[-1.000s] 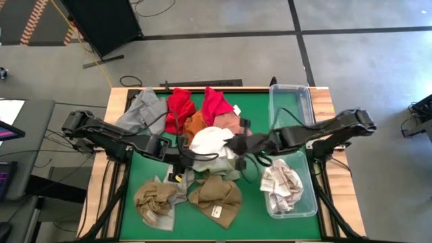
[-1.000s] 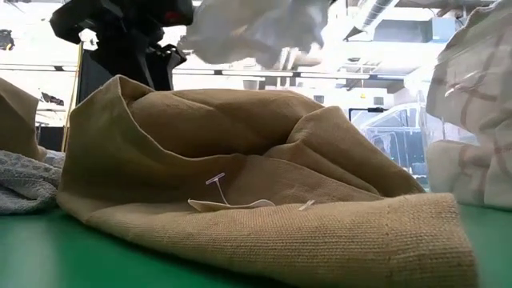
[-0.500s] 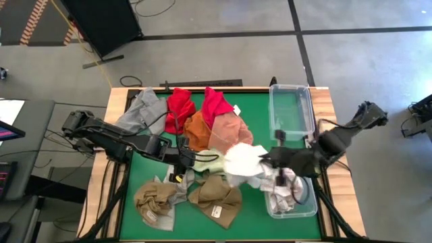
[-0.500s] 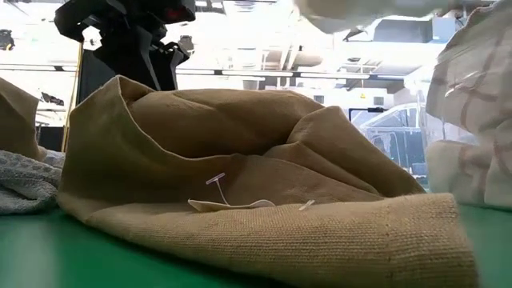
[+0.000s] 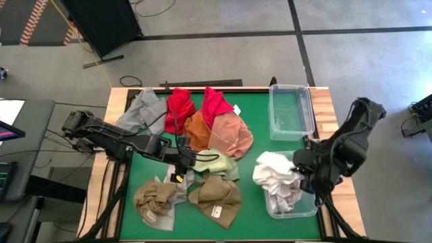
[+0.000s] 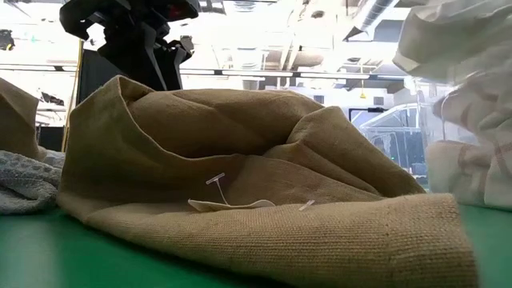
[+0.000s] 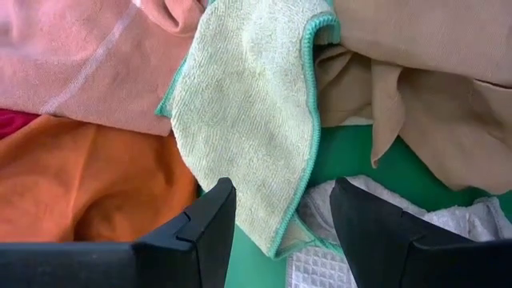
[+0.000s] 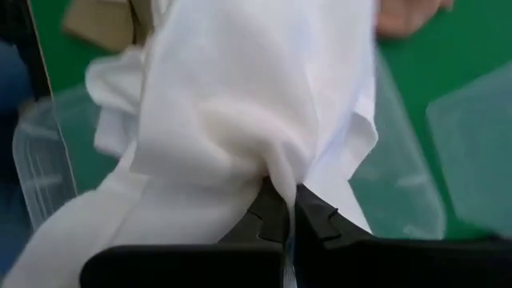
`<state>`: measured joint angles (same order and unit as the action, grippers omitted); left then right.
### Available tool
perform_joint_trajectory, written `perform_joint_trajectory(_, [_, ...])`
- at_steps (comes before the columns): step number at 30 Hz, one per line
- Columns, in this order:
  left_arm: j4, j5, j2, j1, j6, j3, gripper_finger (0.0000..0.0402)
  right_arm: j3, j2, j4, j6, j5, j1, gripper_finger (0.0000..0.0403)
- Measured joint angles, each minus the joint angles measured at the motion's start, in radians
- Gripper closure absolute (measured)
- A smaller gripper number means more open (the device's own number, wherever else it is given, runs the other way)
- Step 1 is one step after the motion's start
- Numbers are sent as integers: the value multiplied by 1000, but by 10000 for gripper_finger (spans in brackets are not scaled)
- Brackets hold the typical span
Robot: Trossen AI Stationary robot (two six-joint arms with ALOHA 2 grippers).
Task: Sort towels by color in basket
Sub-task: Put the white towel into the bottom transparent bin
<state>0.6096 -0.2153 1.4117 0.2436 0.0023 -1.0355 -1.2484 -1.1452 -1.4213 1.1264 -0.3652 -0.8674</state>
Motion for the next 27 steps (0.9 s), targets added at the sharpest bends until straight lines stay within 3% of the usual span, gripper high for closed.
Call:
perform_joint_trajectory(5, [-19, 0, 0, 0, -3, 0, 209, 0, -61, 32, 28, 55, -28, 380])
perform_joint_trajectory(14, [-52, 0, 0, 0, -1, 0, 209, 5, -250, 171, -89, 170, 16, 380])
perform_joint_trajectory(27, [-52, 12, 0, 0, -18, 0, 209, 143, -472, 399, -242, 366, 110, 372])
